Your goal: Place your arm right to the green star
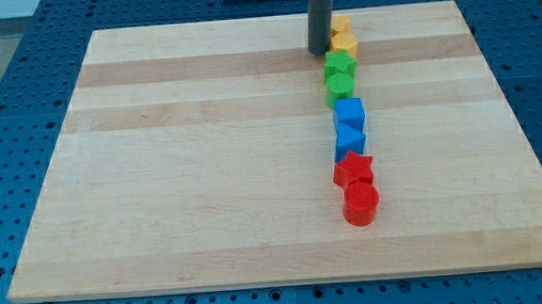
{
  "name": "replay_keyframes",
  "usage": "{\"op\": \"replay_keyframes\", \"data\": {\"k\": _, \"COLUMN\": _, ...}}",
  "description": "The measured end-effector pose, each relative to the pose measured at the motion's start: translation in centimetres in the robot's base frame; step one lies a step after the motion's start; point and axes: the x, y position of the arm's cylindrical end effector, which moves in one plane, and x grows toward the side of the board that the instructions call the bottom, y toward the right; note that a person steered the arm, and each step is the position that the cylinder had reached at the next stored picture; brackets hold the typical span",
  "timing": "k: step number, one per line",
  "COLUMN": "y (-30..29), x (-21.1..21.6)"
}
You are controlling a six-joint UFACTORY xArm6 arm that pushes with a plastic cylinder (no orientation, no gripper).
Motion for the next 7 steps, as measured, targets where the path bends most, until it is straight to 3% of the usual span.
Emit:
{"op": "replay_keyframes", "data": {"k": 2, "y": -4.8, "x": -1.1}}
{"op": "replay_keyframes", "data": {"k": 4, "y": -5.1, "x": -8.5}}
{"op": "replay_keyframes", "data": {"k": 5, "y": -2.6, "x": -8.4}}
{"op": "replay_keyframes", "data": {"k": 7, "y": 8.4, "x": -8.6}}
